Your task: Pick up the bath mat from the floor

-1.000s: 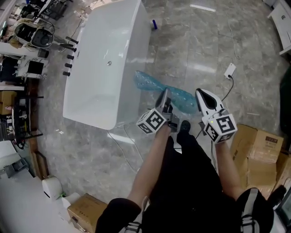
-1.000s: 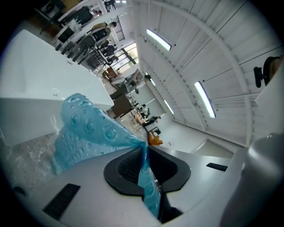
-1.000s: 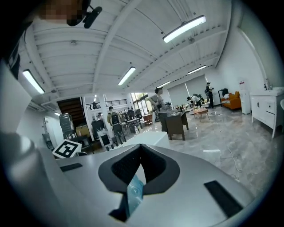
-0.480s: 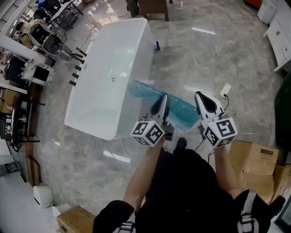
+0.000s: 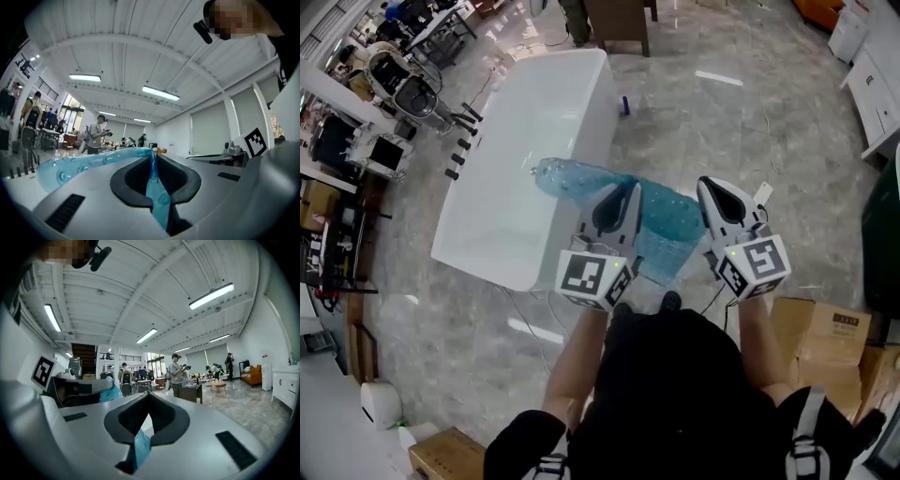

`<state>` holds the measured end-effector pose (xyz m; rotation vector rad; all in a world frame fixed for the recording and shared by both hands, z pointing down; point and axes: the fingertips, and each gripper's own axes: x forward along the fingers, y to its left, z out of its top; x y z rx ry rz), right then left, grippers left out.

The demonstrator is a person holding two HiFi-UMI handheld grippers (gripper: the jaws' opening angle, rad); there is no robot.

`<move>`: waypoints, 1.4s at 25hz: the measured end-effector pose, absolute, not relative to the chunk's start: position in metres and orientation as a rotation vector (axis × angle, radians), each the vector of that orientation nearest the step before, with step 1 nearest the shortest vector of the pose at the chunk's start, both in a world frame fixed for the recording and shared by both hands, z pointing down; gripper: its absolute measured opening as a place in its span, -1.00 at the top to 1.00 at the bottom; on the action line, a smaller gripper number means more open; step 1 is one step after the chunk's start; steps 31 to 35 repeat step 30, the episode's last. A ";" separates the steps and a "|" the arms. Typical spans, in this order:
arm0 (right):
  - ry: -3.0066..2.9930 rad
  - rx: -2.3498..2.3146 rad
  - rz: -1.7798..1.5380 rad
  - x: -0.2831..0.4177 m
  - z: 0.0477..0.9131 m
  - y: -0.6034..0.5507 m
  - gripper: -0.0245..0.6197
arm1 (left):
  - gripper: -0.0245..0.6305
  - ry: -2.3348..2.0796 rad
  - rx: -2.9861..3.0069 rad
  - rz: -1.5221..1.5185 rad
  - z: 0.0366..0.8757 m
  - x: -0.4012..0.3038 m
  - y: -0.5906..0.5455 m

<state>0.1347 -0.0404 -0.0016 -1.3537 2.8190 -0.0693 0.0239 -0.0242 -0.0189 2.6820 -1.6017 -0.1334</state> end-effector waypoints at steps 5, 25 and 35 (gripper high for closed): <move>2.867 -1.297 0.029 0.121 -0.023 -0.039 0.89 | 0.79 -1.671 2.700 -0.036 -0.036 0.016 -0.029; 2.871 -1.346 0.052 0.138 -0.032 -0.045 0.89 | 0.79 -1.759 2.641 -0.007 -0.050 -0.006 -0.033; 2.862 -1.356 0.064 0.140 -0.033 -0.043 0.89 | 0.79 -1.766 2.632 -0.009 -0.047 -0.008 -0.029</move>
